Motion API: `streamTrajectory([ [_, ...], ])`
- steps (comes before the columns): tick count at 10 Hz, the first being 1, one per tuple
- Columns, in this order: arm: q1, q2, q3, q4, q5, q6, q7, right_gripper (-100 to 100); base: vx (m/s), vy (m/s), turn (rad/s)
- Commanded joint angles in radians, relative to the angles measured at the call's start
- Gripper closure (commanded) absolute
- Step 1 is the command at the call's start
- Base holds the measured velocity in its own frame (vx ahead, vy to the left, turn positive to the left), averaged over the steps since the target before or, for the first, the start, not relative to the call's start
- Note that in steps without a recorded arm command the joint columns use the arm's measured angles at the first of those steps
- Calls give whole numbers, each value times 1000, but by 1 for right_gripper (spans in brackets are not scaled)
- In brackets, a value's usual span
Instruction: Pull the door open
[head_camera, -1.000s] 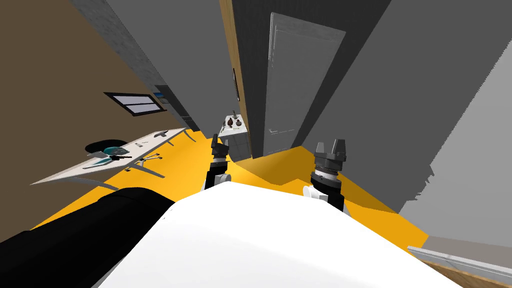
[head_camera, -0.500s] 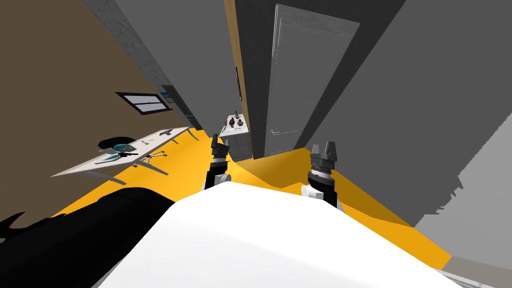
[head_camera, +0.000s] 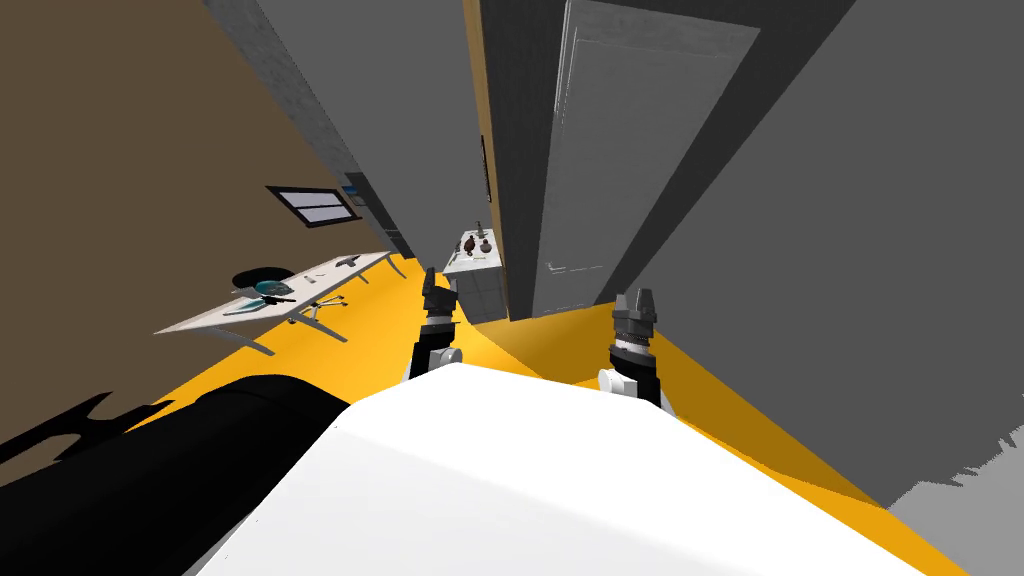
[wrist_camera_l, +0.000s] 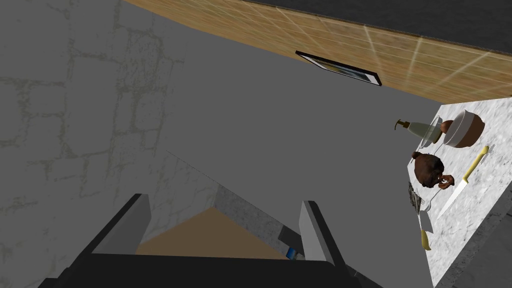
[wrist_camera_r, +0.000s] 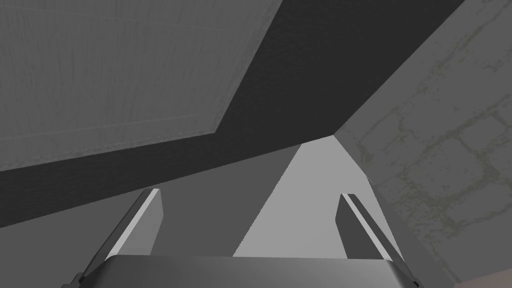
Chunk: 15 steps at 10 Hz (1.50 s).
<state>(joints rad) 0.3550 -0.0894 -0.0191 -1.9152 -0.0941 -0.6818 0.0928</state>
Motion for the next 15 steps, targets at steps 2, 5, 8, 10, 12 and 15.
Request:
streamTrajectory([
  [2, -17, -5, -2, 47, -4, -4, -5, -100, 76, -36, 78],
  [5, -48, -13, -4, 132, -11, -12, -15, -100, 62, -38, 109],
  [8, -79, -22, -6, 222, -19, -21, -24, -100, 85, -58, 135],
  [10, -101, -27, -8, 282, -24, -27, -31, -100, 89, -50, 122],
  [12, -122, -32, -9, 346, -29, -33, -37, -100, 93, -74, 146],
  [15, -155, -39, -12, 437, -36, -42, -47, -100, 79, -51, 133],
])
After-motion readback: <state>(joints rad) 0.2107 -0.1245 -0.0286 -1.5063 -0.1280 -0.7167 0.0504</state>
